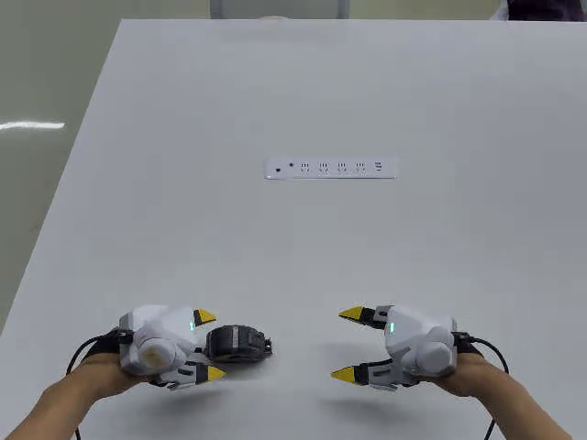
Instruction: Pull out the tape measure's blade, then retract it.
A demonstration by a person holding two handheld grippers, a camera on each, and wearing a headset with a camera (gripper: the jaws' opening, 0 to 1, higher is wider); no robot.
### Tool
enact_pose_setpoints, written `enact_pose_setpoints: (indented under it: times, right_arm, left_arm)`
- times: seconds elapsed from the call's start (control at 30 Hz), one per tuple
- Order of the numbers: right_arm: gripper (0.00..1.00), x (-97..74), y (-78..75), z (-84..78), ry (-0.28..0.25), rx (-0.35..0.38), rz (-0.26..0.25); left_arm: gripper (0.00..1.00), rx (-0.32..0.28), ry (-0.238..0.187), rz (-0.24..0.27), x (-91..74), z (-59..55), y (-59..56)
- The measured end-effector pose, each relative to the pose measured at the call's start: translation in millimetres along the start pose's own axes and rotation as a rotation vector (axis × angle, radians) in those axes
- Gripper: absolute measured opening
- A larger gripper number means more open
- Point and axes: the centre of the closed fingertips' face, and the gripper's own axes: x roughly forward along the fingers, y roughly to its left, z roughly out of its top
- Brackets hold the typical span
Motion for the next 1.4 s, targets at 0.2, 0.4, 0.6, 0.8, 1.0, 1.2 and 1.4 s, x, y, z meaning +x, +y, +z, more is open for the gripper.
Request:
enact_pose_setpoints:
  times: [0.2,0.4,0.6,0.8,1.0,1.2,1.4]
  right_arm:
    - [0.52,15.0,-1.3,5.4,-0.011,-0.002,0.020]
    - [0.49,28.1,-2.4,9.9,-0.022,-0.003,0.043]
    - [0.45,42.6,-1.7,11.6,-0.034,-0.023,0.069]
    - [0.44,57.3,0.2,11.0,-0.030,-0.032,0.097]
    - [0.42,74.3,1.0,10.9,-0.027,-0.045,0.125]
    - [0.41,87.0,4.5,9.7,-0.021,-0.055,0.153]
    - [0.37,96.6,8.8,11.9,-0.027,-0.056,0.177]
  left_arm:
    - [0.45,0.011,0.009,-0.019,6.5,-1.8,1.0]
    - [0.42,0.034,0.015,-0.040,12.9,-1.3,0.8]
    - [0.40,0.059,0.010,-0.060,17.5,-0.1,-0.5]
    - [0.33,0.100,0.026,-0.073,21.3,-3.0,-1.3]
    - [0.32,0.100,0.029,-0.090,24.1,-4.2,-2.9]
    - [0.31,0.084,0.029,-0.070,23.8,-4.1,-2.2]
    - [0.30,0.061,0.025,-0.062,23.7,-4.8,-1.6]
